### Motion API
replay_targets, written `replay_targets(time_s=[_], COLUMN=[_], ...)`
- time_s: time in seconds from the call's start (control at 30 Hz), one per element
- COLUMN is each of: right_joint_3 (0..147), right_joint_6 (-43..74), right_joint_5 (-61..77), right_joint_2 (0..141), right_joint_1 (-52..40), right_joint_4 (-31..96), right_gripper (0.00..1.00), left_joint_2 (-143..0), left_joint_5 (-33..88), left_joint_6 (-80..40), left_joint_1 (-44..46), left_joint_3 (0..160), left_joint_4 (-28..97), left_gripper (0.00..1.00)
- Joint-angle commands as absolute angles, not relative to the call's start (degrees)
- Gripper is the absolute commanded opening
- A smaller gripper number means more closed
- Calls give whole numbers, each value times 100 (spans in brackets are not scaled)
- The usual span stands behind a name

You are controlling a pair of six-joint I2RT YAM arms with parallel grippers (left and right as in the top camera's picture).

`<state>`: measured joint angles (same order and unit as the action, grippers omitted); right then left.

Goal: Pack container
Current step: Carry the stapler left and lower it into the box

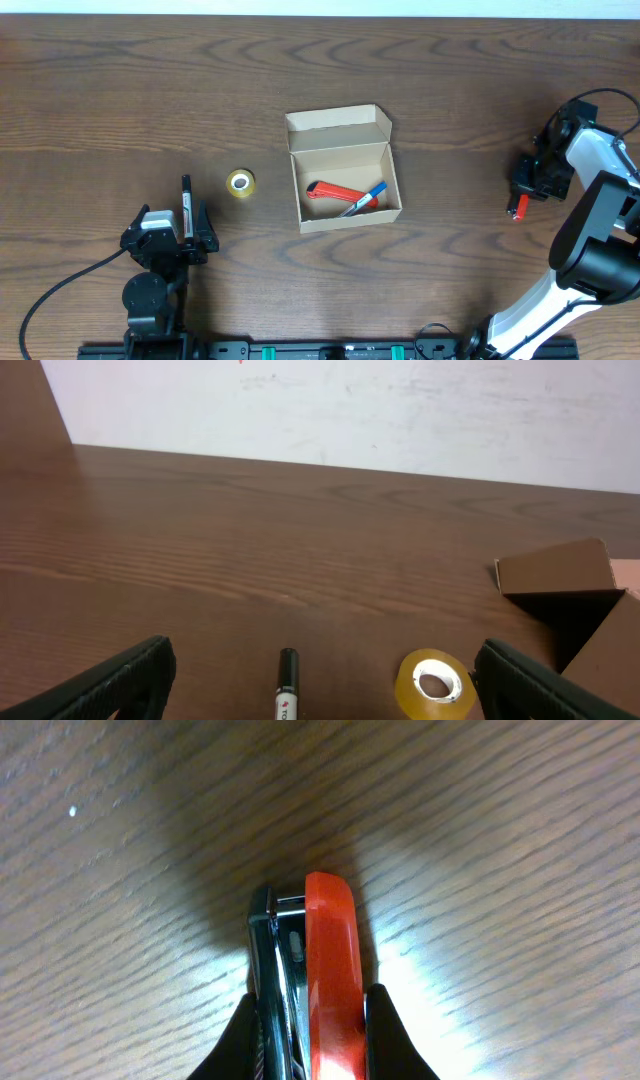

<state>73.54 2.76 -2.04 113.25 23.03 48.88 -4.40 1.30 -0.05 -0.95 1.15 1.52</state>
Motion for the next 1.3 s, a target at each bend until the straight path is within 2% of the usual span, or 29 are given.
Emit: replay_targets(time_s=[0.0, 0.13, 0.3, 0.57, 0.73, 0.87, 1.27], right_joint_3=[7417, 7867, 8744, 9747, 9745, 9745, 9745], right_joint_6=[287, 69, -952, -4176, -6117, -6696, -7011], right_joint_5=[148, 515, 696, 1168, 1236, 1260, 1470], right_joint_2=[11028, 10132, 9207, 9035, 9153, 9275, 10492], right_joint_1=[2014, 1433, 207, -1892, -2543, -2635, -3074], right_joint_4=[4950, 4936, 4928, 6036, 6768, 6775, 6674], right_gripper=[1, 1, 1, 1, 1, 1, 1], left_joint_2=[-438, -438, -438, -438, -438, -438, -438], left_joint_5=[154, 154, 154, 152, 152, 154, 152], left_joint_6=[-47, -47, -47, -47, -47, -47, -45], left_joint_1=[-71, -71, -71, -71, -71, -71, -71], left_joint_3=[27, 27, 27, 27, 27, 27, 27], left_joint_4=[427, 427, 427, 427, 427, 427, 427], left_gripper=[95, 95, 96, 95, 96, 95, 95])
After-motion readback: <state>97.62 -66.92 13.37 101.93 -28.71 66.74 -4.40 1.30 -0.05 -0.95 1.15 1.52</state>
